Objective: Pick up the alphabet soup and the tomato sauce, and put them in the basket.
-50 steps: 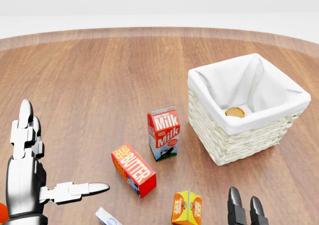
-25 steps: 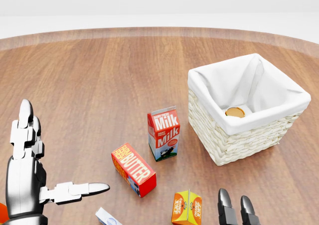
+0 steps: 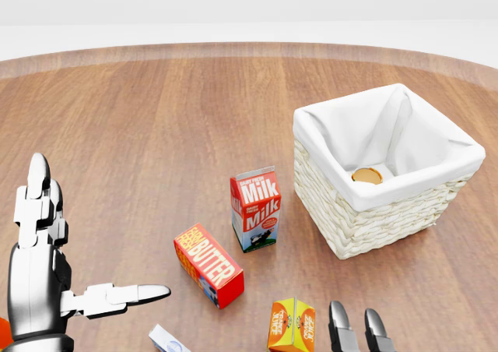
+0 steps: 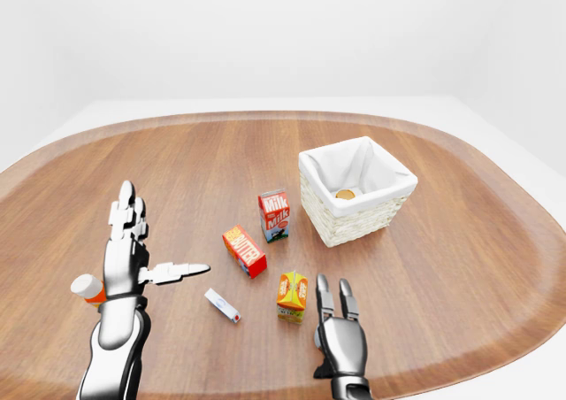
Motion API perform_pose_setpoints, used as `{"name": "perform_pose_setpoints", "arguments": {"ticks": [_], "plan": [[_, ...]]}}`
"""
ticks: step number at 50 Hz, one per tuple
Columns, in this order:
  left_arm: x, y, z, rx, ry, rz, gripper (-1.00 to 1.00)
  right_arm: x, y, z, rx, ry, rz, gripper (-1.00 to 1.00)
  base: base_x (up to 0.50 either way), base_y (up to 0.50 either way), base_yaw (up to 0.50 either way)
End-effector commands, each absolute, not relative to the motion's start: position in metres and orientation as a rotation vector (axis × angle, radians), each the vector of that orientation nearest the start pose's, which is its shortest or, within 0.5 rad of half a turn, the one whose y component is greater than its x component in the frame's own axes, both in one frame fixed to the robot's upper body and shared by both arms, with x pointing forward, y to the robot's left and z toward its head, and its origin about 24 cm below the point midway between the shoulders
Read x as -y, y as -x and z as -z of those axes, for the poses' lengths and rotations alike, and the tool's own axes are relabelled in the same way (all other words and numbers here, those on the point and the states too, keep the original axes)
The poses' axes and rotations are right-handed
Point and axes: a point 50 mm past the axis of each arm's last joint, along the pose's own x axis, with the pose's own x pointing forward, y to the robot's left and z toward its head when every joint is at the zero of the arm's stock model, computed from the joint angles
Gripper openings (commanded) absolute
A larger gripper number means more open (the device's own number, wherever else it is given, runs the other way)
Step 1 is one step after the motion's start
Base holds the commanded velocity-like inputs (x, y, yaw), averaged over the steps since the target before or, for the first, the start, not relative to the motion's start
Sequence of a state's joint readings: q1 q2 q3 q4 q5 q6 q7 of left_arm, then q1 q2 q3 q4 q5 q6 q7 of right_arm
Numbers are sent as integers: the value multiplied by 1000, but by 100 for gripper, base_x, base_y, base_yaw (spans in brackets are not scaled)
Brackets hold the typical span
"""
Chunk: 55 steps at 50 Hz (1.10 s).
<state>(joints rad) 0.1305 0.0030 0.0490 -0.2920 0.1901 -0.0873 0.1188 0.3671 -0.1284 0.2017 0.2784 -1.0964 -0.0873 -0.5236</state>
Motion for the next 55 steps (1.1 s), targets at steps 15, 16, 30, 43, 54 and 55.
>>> {"name": "perform_pose_setpoints", "arguments": {"ticks": [15, 16, 30, 43, 54, 55], "plan": [[-173, -224, -89, 255, -197, -209, 100, 153, -138, 73, -146, 1244, -110, 100, 0, 0, 0], [-173, -224, -89, 256, -197, -209, 100, 152, -138, 74, -146, 1247, -114, 100, 0, 0, 0], [-173, -223, -88, 255, -198, -209, 100, 152, -137, 79, -164, 1249, -131, 100, 0, 0, 0], [-174, -224, -90, 260, -195, -212, 100, 153, -136, 78, -171, 1232, -118, -100, 0, 0, 0], [-174, -223, -90, 260, -194, -213, 100, 155, -133, 73, -176, 1201, -84, -100, 0, 0, 0], [-174, -223, -89, 258, -194, -213, 100, 156, -133, 73, -177, 1199, -80, -100, 0, 0, 0]]}}
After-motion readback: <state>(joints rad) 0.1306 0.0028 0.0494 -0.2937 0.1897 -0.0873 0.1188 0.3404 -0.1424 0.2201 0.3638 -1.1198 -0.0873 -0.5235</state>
